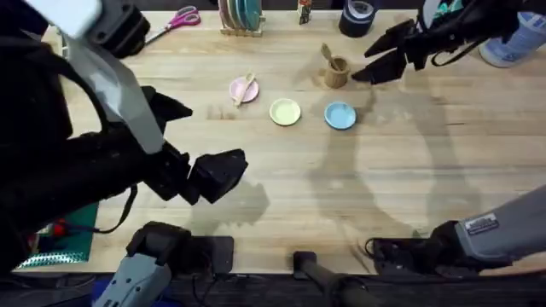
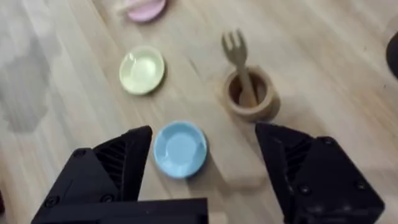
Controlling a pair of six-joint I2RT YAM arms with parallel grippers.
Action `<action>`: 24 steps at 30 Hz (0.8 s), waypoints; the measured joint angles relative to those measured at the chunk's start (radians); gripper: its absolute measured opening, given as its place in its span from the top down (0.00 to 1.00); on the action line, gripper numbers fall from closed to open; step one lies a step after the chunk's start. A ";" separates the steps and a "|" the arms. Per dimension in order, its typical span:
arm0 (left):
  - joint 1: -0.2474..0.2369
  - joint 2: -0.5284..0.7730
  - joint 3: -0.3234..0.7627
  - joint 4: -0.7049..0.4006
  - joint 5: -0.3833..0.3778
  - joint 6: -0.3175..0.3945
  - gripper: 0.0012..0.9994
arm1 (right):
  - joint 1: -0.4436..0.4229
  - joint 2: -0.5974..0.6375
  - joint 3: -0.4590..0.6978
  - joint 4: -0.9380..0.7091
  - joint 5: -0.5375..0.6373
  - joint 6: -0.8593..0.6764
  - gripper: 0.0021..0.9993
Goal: Pick up a utensil and set it on the pink plate, then put the other utensil in the container.
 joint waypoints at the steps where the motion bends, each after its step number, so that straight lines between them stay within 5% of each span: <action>1: 0.000 0.000 0.000 0.000 0.000 0.000 0.01 | 0.011 -0.016 0.000 -0.019 0.033 0.000 0.00; 11: 0.000 0.000 0.000 0.000 0.000 0.000 0.01 | 0.074 -0.132 0.000 -0.109 0.181 0.045 0.00; 24: 0.000 0.000 0.000 0.000 0.000 0.000 0.00 | 0.133 -0.345 0.000 -0.156 0.401 0.425 0.00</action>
